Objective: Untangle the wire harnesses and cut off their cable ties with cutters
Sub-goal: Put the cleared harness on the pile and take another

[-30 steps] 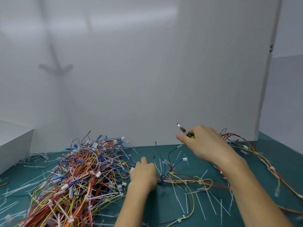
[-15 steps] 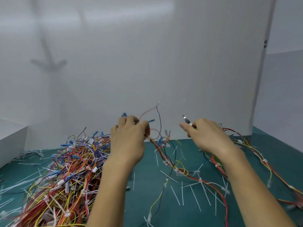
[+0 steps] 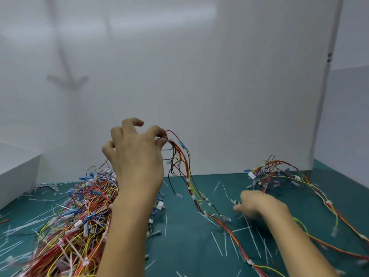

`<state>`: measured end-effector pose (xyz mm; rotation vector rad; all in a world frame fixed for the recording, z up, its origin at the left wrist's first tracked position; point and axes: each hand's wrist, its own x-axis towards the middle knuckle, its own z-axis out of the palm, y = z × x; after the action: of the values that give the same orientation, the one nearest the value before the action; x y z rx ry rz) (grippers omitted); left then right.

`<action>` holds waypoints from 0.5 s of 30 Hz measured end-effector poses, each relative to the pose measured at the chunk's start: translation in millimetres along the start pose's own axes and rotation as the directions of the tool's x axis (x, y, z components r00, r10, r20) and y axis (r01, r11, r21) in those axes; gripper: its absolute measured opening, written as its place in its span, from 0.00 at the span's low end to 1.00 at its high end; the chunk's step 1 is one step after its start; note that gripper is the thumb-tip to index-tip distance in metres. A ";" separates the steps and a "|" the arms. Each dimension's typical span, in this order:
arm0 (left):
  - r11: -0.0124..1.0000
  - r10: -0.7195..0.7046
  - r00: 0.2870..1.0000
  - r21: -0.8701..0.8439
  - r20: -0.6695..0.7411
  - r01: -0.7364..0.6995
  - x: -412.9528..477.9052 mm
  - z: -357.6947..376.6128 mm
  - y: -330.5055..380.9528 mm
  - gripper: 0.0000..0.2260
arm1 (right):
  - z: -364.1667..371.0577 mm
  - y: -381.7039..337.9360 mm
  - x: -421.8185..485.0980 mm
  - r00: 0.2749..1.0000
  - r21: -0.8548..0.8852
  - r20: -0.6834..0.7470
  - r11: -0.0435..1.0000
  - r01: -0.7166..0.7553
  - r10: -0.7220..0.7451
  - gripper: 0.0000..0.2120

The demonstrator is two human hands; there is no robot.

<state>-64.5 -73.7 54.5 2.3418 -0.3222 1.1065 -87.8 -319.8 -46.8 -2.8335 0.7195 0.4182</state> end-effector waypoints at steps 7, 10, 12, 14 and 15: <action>0.999 0.000 1.000 -0.050 -0.007 -0.001 -2.7 0.9 9.2 0.09 | 24.7 -15.5 5.7 0.996 -0.026 -0.003 0.995 -0.092 0.092 0.31; 0.997 0.001 1.000 -0.078 -0.002 -0.001 -3.3 -0.1 12.8 0.09 | 32.6 -20.6 7.2 0.995 -0.024 -0.044 0.995 -0.095 0.094 0.30; 0.997 0.006 1.000 -0.079 -0.007 -0.007 -4.2 -1.1 14.7 0.09 | 36.8 -22.5 8.3 0.994 -0.032 -0.071 0.996 -0.089 0.087 0.30; 0.997 0.007 1.000 -0.082 -0.011 -0.008 -4.9 -1.8 16.3 0.08 | 39.0 -24.4 8.7 0.992 -0.051 -0.097 0.995 -0.082 0.077 0.29; 0.996 0.005 1.000 -0.085 -0.011 -0.006 -5.1 -2.1 16.9 0.08 | 40.2 -25.4 9.1 0.992 -0.061 -0.103 0.995 -0.078 0.072 0.29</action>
<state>-76.2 -86.7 57.7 2.2608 -0.3650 1.0868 -76.7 -291.8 -84.7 -2.9129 0.8493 0.3170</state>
